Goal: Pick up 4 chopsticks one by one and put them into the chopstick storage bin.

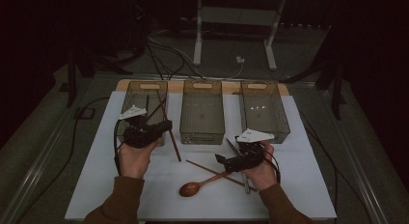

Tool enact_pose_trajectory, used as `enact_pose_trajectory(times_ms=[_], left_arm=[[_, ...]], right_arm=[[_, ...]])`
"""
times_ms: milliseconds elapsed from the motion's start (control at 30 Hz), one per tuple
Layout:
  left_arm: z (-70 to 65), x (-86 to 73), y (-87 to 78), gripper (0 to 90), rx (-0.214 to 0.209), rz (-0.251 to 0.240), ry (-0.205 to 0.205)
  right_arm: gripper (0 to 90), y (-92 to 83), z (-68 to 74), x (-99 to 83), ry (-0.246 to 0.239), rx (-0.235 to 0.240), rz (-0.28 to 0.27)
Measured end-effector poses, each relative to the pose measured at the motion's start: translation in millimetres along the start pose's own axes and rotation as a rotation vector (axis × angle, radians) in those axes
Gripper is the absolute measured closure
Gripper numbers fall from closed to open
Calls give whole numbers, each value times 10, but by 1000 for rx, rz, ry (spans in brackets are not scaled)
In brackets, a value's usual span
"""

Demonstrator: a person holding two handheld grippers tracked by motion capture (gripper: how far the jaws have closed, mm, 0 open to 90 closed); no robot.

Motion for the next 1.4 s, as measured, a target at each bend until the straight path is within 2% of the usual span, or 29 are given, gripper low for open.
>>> enact_pose_trajectory(times_ms=[67,200,500,733,967,1267,1400], left_arm=[[51,20,-24,863,13,7,4],[165,65,-72,863,43,19,10],[414,152,-127,862,106,45,2],[575,225,-54,862,146,78,-3],[700,276,69,862,163,101,-17],[811,367,171,861,170,75,-26],[890,406,224,861,180,52,-47]], right_arm=[[0,-7,-15,-5,-10,17,0],[0,-19,-27,-14,-16,10,5],[0,-28,-26,-24,7,9,17],[0,-33,-33,-29,-1,4,22],[0,-30,-23,-35,0,2,26],[0,-37,-28,-40,-1,-1,24],[0,-32,-21,-44,-3,-1,24]])
Point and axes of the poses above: each handheld gripper's, and its own axes: y roughly forward along the jaws, x roughly out of its top, z roughly to its left, the point moved 5 cm from there along y, roughly forward along the jaws, and after that the axes turned 5 degrees about x, right-handed, at the moved point
